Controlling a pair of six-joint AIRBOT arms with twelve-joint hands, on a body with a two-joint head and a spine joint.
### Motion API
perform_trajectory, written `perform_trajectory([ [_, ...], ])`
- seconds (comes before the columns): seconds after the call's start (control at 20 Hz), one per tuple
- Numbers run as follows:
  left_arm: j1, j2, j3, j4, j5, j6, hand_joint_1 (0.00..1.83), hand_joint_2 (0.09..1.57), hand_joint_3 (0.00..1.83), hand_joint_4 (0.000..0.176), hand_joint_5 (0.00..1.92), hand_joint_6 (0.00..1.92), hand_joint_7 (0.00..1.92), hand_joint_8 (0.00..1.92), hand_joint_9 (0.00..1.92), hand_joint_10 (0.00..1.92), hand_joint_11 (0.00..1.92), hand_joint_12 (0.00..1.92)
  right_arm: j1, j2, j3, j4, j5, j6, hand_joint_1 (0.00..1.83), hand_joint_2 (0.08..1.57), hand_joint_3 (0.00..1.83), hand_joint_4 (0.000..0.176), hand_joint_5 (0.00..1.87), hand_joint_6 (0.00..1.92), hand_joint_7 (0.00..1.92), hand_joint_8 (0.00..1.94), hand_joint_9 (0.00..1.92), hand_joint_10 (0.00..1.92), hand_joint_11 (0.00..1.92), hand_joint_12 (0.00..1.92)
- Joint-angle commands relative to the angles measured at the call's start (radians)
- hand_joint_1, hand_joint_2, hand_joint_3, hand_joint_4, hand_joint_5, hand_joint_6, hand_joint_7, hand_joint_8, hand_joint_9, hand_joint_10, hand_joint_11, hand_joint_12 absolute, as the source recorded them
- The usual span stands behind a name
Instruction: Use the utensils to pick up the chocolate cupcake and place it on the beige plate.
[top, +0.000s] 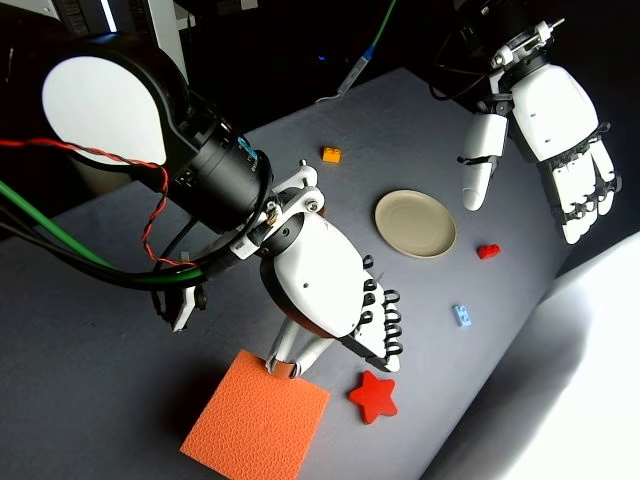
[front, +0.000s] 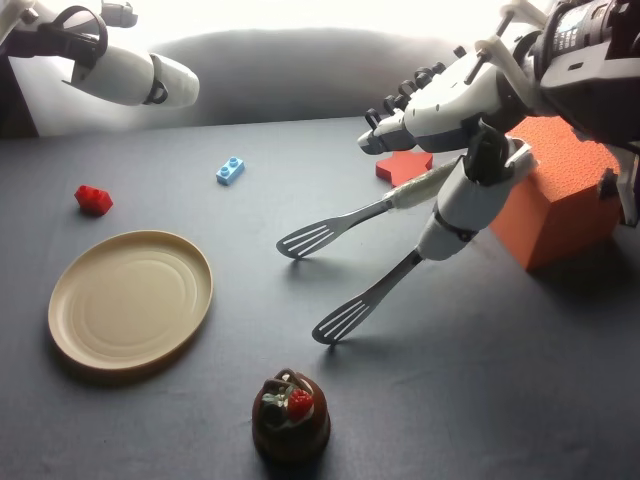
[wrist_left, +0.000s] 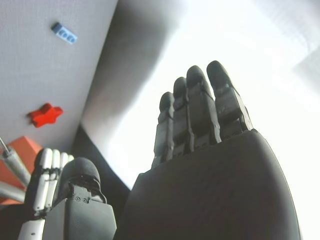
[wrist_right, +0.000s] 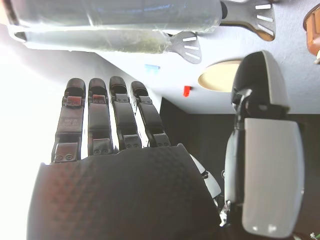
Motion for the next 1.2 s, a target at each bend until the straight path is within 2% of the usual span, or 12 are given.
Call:
perform_trajectory([
  [0.0,-0.011,0.012,0.003,0.051,-0.01,0.002,0.0,1.08,0.0,0.0,0.12,0.0,0.15,0.0,0.17,0.0,0.0,0.28,0.017,0.007,-0.004,-0.02,0.073,0.005,0.67,0.98,0.02,0.0,0.0,0.0,0.0,0.0,0.0,0.0,0.0,0.0],
  [0.2,-0.011,0.013,0.001,0.051,-0.008,0.002,0.0,1.08,0.0,0.0,0.13,0.0,0.16,0.0,0.19,0.01,0.0,0.33,0.004,0.007,-0.004,-0.021,0.081,0.001,0.74,1.03,0.03,0.0,0.0,0.0,0.0,0.0,0.0,0.0,0.0,0.0],
  [0.35,-0.011,0.013,0.001,0.051,-0.008,0.002,0.0,1.09,0.0,0.0,0.11,0.0,0.13,0.0,0.15,0.0,0.0,0.23,-0.006,0.0,-0.003,-0.022,0.082,0.001,0.7,1.03,0.02,0.0,0.0,0.0,0.0,0.0,0.0,0.0,0.0,0.0],
  [0.45,-0.012,0.012,0.001,0.051,-0.008,0.002,0.0,1.08,0.0,0.0,0.12,0.01,0.15,0.01,0.17,0.01,0.0,0.28,-0.017,-0.008,0.0,-0.022,0.083,0.0,0.75,1.03,0.02,0.0,0.0,0.0,0.0,0.0,0.0,0.0,0.0,0.0],
  [0.5,-0.013,0.012,0.001,0.051,-0.008,0.002,0.0,1.09,0.0,0.0,0.12,0.0,0.15,0.0,0.18,0.01,0.0,0.27,-0.026,-0.014,0.007,-0.022,0.083,0.001,0.7,1.05,0.02,0.0,0.0,0.0,0.0,0.0,0.0,0.0,0.0,0.0],
  [0.75,-0.013,0.012,0.001,0.051,-0.008,0.002,0.0,1.09,0.0,0.0,0.1,0.0,0.12,0.0,0.14,0.0,0.0,0.21,-0.048,-0.032,0.032,-0.022,0.097,0.0,0.74,1.05,0.01,0.0,0.0,0.0,0.0,0.0,0.0,0.0,0.0,0.0],
  [0.85,-0.013,0.012,0.003,0.051,-0.008,0.002,0.0,1.09,0.0,0.0,0.1,0.0,0.13,0.0,0.15,0.0,0.0,0.22,-0.059,-0.04,0.038,-0.022,0.095,0.001,0.72,1.05,0.01,0.0,0.0,0.0,0.0,0.0,0.0,0.0,0.0,0.0],
  [0.95,-0.013,0.01,0.006,0.051,-0.008,0.002,0.0,1.09,0.0,0.0,0.14,0.01,0.16,0.01,0.17,0.0,0.0,0.31,-0.07,-0.053,0.055,-0.022,0.092,0.004,0.7,1.07,0.02,0.0,0.0,0.0,0.0,0.0,0.0,0.0,0.0,0.0],
  [1.05,-0.014,0.009,0.008,0.051,-0.008,0.002,0.0,1.09,0.0,0.0,0.13,0.0,0.15,0.0,0.17,0.0,0.0,0.29,-0.076,-0.06,0.068,-0.022,0.093,0.004,0.75,1.07,0.01,0.0,0.0,0.0,0.0,0.0,0.0,0.0,0.0,0.0],
  [1.15,-0.014,0.008,0.007,0.051,-0.008,0.002,0.0,1.09,0.0,0.0,0.12,0.0,0.14,0.0,0.16,0.0,0.0,0.29,-0.082,-0.064,0.076,-0.022,0.097,0.002,0.71,1.08,0.02,0.0,0.0,0.0,0.0,0.0,0.0,0.0,0.0,0.0],
])
